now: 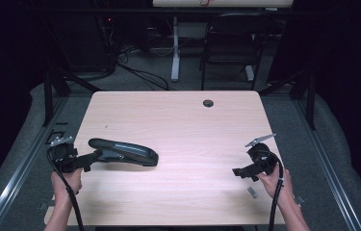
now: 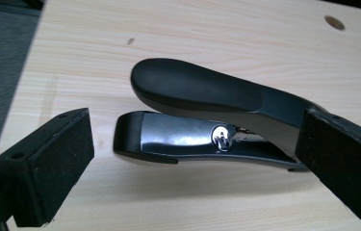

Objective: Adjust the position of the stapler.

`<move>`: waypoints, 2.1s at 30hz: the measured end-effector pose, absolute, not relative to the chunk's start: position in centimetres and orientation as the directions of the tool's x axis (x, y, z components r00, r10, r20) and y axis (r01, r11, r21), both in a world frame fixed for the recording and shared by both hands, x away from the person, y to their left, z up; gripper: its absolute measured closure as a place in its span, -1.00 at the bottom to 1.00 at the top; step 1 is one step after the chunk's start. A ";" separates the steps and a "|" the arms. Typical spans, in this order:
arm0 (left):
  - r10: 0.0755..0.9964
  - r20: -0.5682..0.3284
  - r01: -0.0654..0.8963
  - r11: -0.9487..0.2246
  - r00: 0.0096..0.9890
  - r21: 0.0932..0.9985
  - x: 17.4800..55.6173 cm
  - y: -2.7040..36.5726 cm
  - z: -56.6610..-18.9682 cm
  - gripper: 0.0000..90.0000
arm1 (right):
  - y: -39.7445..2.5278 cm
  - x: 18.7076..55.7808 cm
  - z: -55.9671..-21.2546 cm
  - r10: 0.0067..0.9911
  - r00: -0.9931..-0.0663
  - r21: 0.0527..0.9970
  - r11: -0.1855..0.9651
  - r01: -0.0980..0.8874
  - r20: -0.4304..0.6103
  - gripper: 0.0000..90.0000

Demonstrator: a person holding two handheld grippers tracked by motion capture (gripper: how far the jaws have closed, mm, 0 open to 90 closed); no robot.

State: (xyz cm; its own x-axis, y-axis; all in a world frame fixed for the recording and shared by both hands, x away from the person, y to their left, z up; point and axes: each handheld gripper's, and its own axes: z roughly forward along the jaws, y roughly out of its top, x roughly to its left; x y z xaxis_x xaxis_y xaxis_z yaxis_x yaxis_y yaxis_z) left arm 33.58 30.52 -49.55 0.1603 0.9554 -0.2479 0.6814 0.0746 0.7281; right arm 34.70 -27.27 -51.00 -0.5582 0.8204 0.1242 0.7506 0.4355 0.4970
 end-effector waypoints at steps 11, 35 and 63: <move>0.951 -0.268 0.695 0.087 0.156 0.713 35.1 32.5 -49.7 -0.99 | -26.8 34.6 -51.3 0.813 -0.569 0.476 0.455 0.752 0.121 -0.93; 0.958 -0.183 0.670 -0.014 0.222 0.742 37.9 31.9 -48.9 -0.78 | -26.5 34.6 -51.4 0.803 -0.580 0.465 0.466 0.753 0.135 -0.93; 0.948 -0.017 0.748 -0.241 0.319 0.619 41.7 29.5 -48.7 1.00 | -26.6 34.2 -51.6 0.809 -0.575 0.441 0.475 0.761 0.120 -0.93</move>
